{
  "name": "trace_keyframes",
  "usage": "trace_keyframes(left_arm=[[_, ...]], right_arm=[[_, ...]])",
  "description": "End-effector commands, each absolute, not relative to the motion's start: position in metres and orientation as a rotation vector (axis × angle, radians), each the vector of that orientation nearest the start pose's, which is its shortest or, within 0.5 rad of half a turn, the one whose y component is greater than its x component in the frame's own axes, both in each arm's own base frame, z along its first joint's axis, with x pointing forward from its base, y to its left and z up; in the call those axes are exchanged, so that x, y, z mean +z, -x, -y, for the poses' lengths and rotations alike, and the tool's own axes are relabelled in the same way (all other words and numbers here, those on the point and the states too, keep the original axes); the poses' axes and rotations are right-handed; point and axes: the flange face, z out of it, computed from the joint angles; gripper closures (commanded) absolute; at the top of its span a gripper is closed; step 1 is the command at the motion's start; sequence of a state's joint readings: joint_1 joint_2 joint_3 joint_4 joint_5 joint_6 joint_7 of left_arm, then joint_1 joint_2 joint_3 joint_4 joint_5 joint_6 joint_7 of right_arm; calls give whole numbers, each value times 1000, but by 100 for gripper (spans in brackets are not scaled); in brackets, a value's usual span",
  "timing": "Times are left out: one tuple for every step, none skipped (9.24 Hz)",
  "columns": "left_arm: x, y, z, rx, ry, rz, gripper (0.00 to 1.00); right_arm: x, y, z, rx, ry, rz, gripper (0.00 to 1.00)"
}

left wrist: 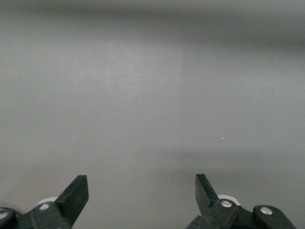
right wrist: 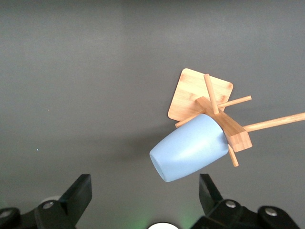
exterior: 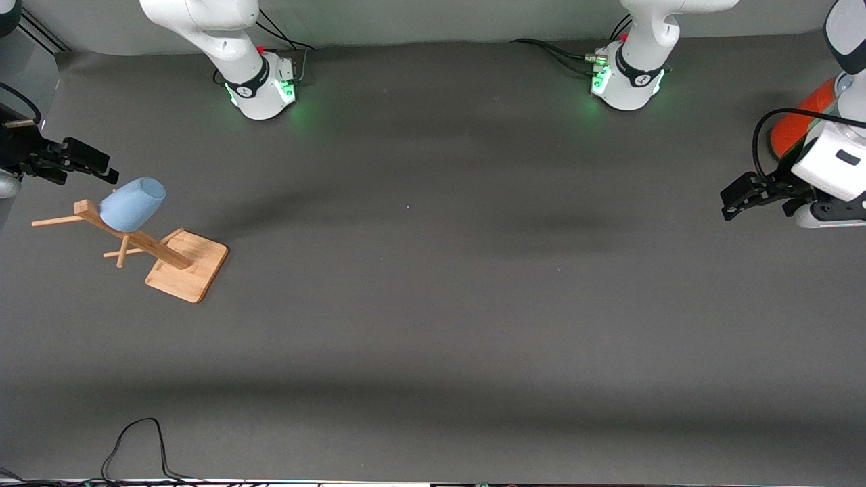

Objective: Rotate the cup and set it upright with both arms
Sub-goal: 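Move the right gripper toward the blue cup on the wooden tree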

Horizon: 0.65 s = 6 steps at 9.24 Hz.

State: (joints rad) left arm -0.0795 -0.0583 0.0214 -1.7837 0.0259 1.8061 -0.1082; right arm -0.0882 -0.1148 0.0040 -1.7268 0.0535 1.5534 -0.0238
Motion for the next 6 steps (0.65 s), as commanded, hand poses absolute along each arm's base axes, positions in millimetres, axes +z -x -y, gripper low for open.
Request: trace_keyframes(left_arm=[[580,-553,33,-109,3113,51,0],[578,-554,36,-104,3114,44,0],[578,-553,40,-102,3115,46,0],[577,-553,43,-95,3115,44,0],[575,-552,45,-79,3114,42,0],[575,-552,45,-76,3114,35,0]], right_arm=[[615,-516,36,68,3106,-58,0],[614,-518,36,71,3106,-51,0],[613,-519,36,80,3104,-69,0],[614,-516,37,83,3102,-91,0],[608,-515,45,106,3087,-265,0],[598,-510,55,141,3057,-420,0]])
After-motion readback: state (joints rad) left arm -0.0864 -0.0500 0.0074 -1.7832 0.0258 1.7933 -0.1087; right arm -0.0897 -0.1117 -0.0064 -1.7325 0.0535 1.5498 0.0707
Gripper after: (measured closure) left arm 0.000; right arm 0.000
